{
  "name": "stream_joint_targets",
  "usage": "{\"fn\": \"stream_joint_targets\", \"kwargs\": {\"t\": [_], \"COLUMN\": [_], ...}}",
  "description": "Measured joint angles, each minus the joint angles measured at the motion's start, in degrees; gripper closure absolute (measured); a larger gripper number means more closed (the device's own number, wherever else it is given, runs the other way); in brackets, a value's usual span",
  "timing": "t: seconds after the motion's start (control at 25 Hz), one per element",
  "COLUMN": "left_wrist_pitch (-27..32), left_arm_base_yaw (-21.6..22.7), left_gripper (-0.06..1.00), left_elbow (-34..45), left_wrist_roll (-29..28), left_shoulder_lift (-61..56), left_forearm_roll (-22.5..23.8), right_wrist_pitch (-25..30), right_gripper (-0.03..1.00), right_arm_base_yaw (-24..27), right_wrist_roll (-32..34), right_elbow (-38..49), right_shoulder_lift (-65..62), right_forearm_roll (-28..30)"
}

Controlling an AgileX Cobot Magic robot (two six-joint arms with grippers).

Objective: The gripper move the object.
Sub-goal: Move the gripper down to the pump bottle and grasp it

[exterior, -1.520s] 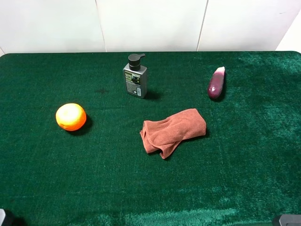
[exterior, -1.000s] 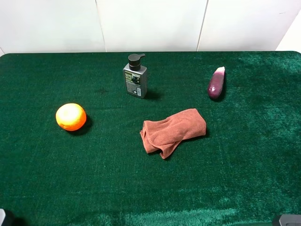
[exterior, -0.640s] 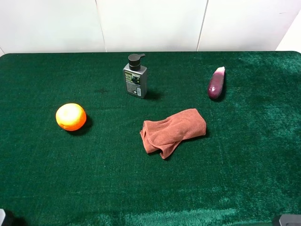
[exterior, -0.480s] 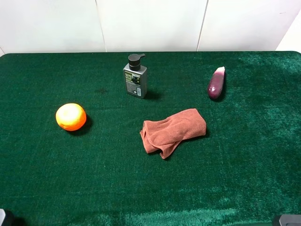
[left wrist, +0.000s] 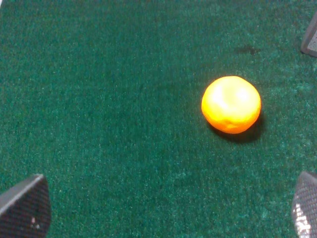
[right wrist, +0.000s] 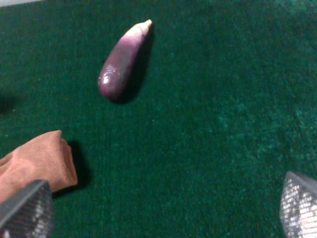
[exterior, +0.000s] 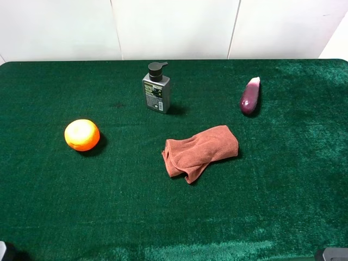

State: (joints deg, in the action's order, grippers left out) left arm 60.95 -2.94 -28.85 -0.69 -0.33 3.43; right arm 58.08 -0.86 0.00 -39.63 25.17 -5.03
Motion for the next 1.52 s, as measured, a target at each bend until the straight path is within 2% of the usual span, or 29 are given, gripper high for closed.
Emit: {"fn": "stream_joint_targets", "kwargs": {"t": [0.24, 0.88, 1.08, 1.36, 1.52], "left_wrist_pitch": [0.0, 0.0, 0.0, 0.0, 0.0], "left_arm_base_yaw": [0.0, 0.0, 0.0, 0.0, 0.0], "left_gripper": [-0.05, -0.05, -0.05, -0.05, -0.05], "left_elbow": [0.0, 0.0, 0.0, 0.0, 0.0], "left_wrist_roll": [0.0, 0.0, 0.0, 0.0, 0.0], "left_shoulder_lift": [0.0, 0.0, 0.0, 0.0, 0.0], "left_forearm_roll": [0.0, 0.0, 0.0, 0.0, 0.0], "right_wrist_pitch": [0.1, 2.5, 2.8, 2.8, 1.8], "right_gripper": [0.27, 0.27, 0.27, 0.27, 0.27], "right_arm_base_yaw": [0.0, -0.3, -5.6, -13.1, -16.0], "right_wrist_roll": [-2.1, -1.6, 0.7, 8.7, 9.0], "right_elbow": [-6.4, -22.0, -26.8, -32.4, -34.5], "right_shoulder_lift": [8.5, 32.7, 40.9, 51.0, 54.7], "right_forearm_roll": [-1.6, -5.4, -3.3, 2.1, 3.0]}}
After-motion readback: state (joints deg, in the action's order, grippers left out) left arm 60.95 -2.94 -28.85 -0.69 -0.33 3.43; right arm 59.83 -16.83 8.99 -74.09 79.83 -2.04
